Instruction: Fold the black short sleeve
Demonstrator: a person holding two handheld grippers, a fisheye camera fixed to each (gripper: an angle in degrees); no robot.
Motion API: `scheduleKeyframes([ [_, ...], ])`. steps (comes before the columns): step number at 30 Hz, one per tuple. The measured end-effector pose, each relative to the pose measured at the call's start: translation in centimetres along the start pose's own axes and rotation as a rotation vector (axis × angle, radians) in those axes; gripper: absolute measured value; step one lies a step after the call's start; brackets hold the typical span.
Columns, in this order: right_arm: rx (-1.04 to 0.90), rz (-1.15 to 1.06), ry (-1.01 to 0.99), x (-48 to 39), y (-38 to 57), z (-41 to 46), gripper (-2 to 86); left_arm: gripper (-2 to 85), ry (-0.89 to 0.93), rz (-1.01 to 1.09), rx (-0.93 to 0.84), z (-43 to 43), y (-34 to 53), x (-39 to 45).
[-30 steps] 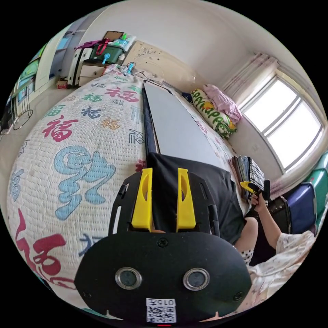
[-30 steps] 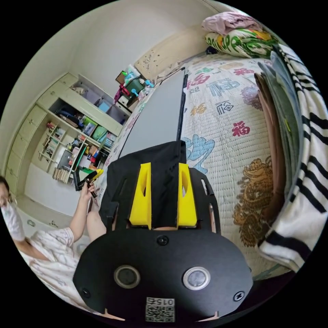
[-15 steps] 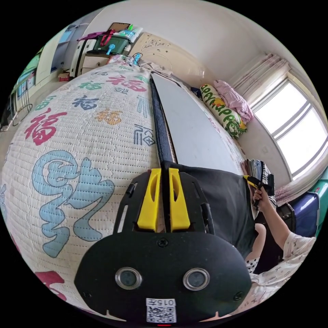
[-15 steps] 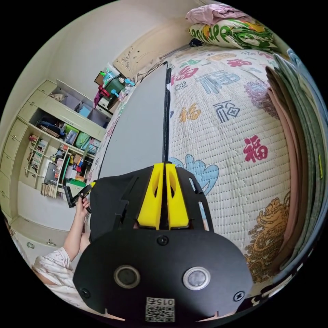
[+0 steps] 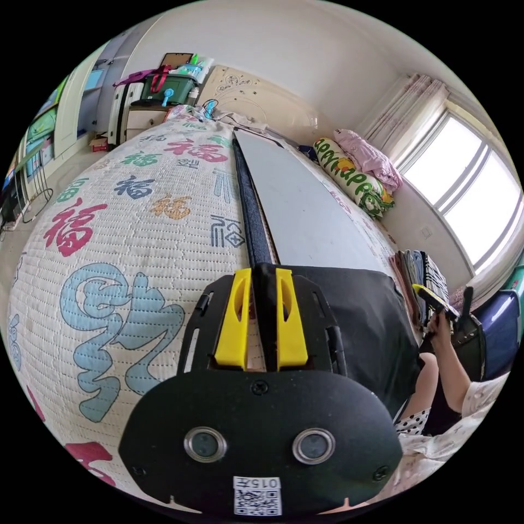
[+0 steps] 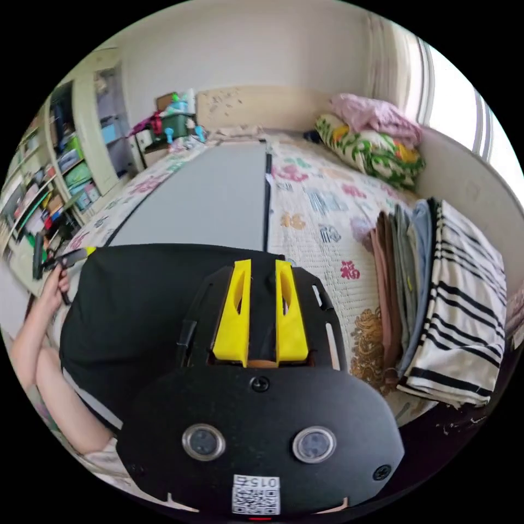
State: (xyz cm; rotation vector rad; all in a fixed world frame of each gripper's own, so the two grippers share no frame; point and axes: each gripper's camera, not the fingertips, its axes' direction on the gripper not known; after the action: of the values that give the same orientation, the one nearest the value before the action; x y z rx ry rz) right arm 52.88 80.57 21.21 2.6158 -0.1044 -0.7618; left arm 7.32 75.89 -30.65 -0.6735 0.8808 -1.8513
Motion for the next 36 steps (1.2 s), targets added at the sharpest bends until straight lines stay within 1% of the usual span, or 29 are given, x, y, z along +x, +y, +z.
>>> scheduleKeyframes([
  [2, 0.186, -0.139, -0.029, -5.1, 5.0, -4.3, 6.7, 7.6, -0.003, 0.0, 0.005, -0.8, -0.3, 0.0],
  [3, 0.21, -0.164, -0.048, -6.3, 6.1, -4.9, 6.5, 7.5, -0.003, 0.004, 0.003, -0.9, -0.4, 0.1],
  [4, 0.212, -0.222, -0.139, -9.0, 8.0, -5.4, 6.3, 7.3, -0.005, 0.012, -0.005, -0.9, -0.6, 0.3],
  [5, 0.163, -0.301, -0.286, -11.8, 9.6, -5.1, 6.3, 6.9, -0.009, 0.018, -0.019, -0.8, -0.9, 0.6],
  [6, 0.124, -0.346, -0.364, -13.3, 10.3, -4.8, 6.4, 6.7, -0.011, 0.022, -0.027, -0.8, -1.1, 0.7],
  [8, -0.018, -0.475, -0.625, -19.4, 13.3, -2.9, 7.1, 5.8, -0.018, 0.039, -0.043, -0.9, -1.7, 1.3],
  [10, -0.065, -0.543, -0.679, -23.3, 15.5, -1.7, 8.7, 5.5, -0.024, 0.046, -0.042, -1.5, -2.2, 1.7],
  [12, -0.104, -0.636, -0.657, -26.5, 17.4, -0.5, 10.2, 5.2, -0.025, 0.054, -0.049, -1.9, -2.8, 2.2],
  [14, -0.14, -0.727, -0.637, -29.0, 19.4, 0.6, 9.9, 4.8, -0.027, 0.064, -0.06, -2.4, -3.6, 2.7],
  [18, -0.212, -0.783, -0.573, -30.4, 21.8, 2.5, 4.2, 2.2, -0.028, 0.075, -0.064, -3.1, -5.0, 3.6],
  [19, -0.255, -0.785, -0.571, -30.5, 22.4, 3.5, 2.9, 1.4, -0.025, 0.078, -0.07, -3.2, -5.6, 3.9],
  [22, -0.287, -0.713, -0.595, -29.6, 23.1, 4.3, 1.0, 0.1, -0.023, 0.07, -0.069, -3.7, -7.2, 4.7],
  [25, -0.267, -0.683, -0.615, -28.6, 24.1, 4.1, 0.2, -0.5, -0.035, 0.06, -0.04, -4.7, -8.9, 5.8],
  [29, -0.243, -0.697, -0.629, -27.3, 25.1, 3.1, 0.0, -0.6, -0.11, 0.123, 0.016, -6.5, -11.7, 8.8],
  [33, -0.294, -0.709, -0.598, -27.2, 25.7, 4.8, 0.3, -0.4, -0.18, 0.149, -0.034, -5.9, -14.2, 11.1],
  [36, -0.278, -0.692, -0.61, -26.4, 25.7, 5.0, 1.5, 0.5, -0.216, 0.168, -0.077, -5.1, -16.3, 12.8],
])
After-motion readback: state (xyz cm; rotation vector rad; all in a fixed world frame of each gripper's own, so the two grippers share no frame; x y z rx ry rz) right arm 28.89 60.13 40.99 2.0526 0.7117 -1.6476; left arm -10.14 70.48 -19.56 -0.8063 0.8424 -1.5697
